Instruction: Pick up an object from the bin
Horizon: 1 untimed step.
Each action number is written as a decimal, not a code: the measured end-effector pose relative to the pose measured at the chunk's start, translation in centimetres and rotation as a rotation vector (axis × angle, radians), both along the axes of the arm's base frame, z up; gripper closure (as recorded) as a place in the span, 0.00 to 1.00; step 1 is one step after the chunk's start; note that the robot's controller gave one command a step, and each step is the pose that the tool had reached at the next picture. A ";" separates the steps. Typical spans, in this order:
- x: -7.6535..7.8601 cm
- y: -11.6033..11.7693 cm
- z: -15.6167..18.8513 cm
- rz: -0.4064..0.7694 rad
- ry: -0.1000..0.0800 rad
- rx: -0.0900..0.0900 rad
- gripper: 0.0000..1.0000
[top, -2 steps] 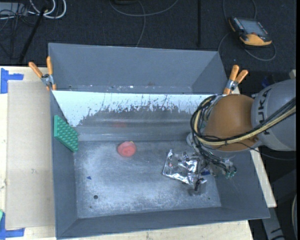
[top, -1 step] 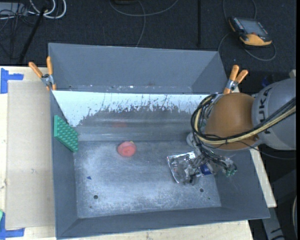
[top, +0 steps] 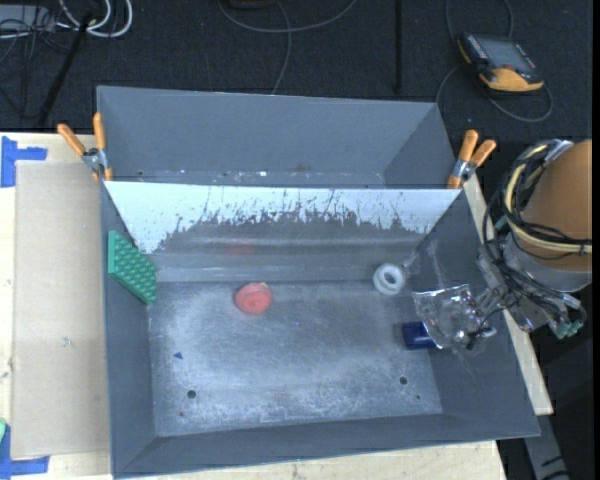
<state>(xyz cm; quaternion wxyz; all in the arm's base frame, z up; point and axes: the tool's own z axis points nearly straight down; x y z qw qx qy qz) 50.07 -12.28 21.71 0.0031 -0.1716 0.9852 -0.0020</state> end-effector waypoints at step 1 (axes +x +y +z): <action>-3.2 0.0 -0.1 0.636 0.010 0.003 1.00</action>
Offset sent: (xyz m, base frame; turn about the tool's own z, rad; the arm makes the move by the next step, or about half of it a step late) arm -0.0319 -0.0003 -0.0003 -0.6367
